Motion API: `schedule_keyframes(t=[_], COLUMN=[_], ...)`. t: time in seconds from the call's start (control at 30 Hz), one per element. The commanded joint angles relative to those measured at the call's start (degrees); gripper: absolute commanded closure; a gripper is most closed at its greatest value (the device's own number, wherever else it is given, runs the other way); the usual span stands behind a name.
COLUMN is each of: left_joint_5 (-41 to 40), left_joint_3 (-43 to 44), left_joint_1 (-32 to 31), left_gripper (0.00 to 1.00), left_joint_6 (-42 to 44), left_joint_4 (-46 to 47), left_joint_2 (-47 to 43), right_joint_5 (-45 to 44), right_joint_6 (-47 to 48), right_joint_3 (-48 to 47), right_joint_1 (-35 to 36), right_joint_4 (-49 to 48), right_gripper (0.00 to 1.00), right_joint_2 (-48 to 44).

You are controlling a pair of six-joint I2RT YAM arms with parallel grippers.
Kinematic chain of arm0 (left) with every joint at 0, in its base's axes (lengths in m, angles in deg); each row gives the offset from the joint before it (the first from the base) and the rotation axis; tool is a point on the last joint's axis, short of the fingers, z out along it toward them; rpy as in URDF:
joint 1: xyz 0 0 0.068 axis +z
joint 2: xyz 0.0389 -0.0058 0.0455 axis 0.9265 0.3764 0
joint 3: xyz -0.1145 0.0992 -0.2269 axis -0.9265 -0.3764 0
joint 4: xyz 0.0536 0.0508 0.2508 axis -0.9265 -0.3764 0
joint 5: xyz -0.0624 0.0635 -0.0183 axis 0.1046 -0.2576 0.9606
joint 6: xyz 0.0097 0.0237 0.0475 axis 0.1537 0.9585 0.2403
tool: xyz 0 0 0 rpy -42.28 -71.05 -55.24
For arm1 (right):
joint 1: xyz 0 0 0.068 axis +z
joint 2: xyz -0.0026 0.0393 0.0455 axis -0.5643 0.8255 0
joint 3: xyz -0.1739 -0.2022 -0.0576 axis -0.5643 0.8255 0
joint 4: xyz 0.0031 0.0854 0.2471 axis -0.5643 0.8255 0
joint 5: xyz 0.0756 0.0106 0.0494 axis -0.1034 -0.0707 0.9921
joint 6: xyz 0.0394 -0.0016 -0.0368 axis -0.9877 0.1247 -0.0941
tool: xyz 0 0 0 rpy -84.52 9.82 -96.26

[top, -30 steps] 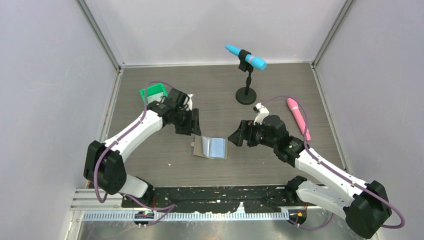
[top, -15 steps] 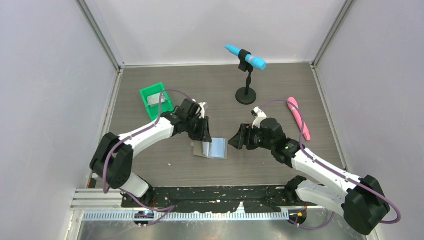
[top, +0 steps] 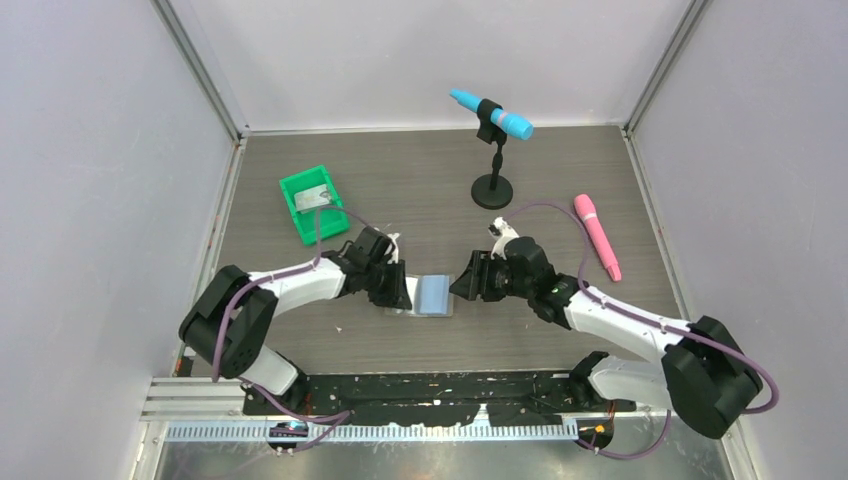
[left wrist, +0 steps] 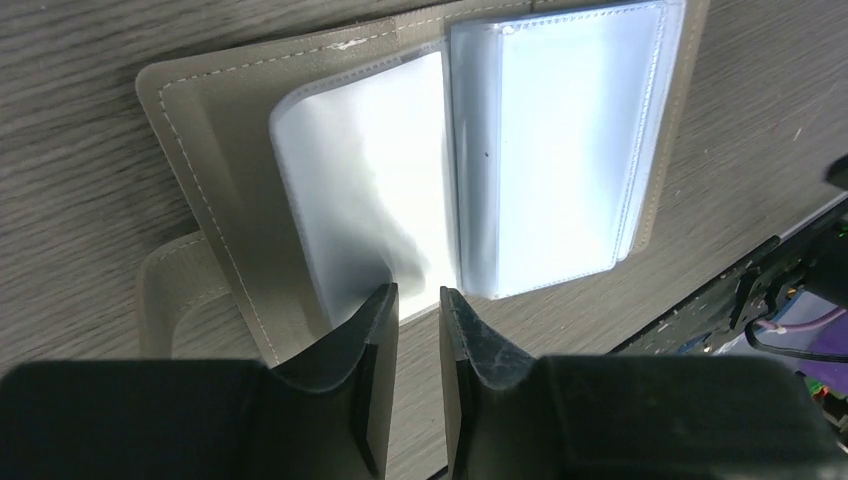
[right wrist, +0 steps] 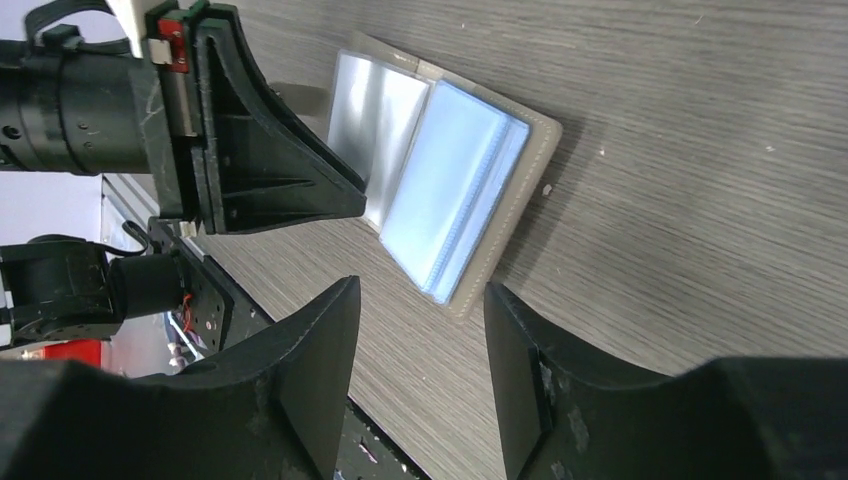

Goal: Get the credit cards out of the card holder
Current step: Remove the credit card from the card holder.

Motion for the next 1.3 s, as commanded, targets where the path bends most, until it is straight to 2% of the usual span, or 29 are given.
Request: schedule_keyframes(t=[0.0,0.37,0.93,1.17,1.27], left_joint_5=[-1.2,3.0,0.6,0.7,0.7], left_joint_3=[-4.3,-11.1,-12.9,-13.1,-13.2], left_joint_1=[-0.1,-2.2,-2.9,-2.9,-2.9], left_gripper=[0.76,0.75,0.75,0.75,0.75], left_joint_6=[-3.0,-10.2,-9.4,-9.6,-9.6], left_joint_4=[7.5,18.7,18.0,18.5,18.7], left_joint_2=[-2.8,-4.4,-6.1,-6.2,-6.2], right_joint_5=[-0.1,-3.4,-3.6,-3.0,-1.0], right_joint_6=[-1.5,-3.0,-7.7,-9.3,-11.5], right_joint_3=[-1.5,-4.2,-6.4,-7.9,-7.3], right_joint_1=[1.7,5.6,6.3,7.5,7.5], right_joint_4=[-5.5,-8.2,-14.2,-14.6,-18.0], right_gripper=[0.45,0.49,0.53,0.53,0.54], right_joint_2=[3.5,11.7,21.9,23.8,24.3])
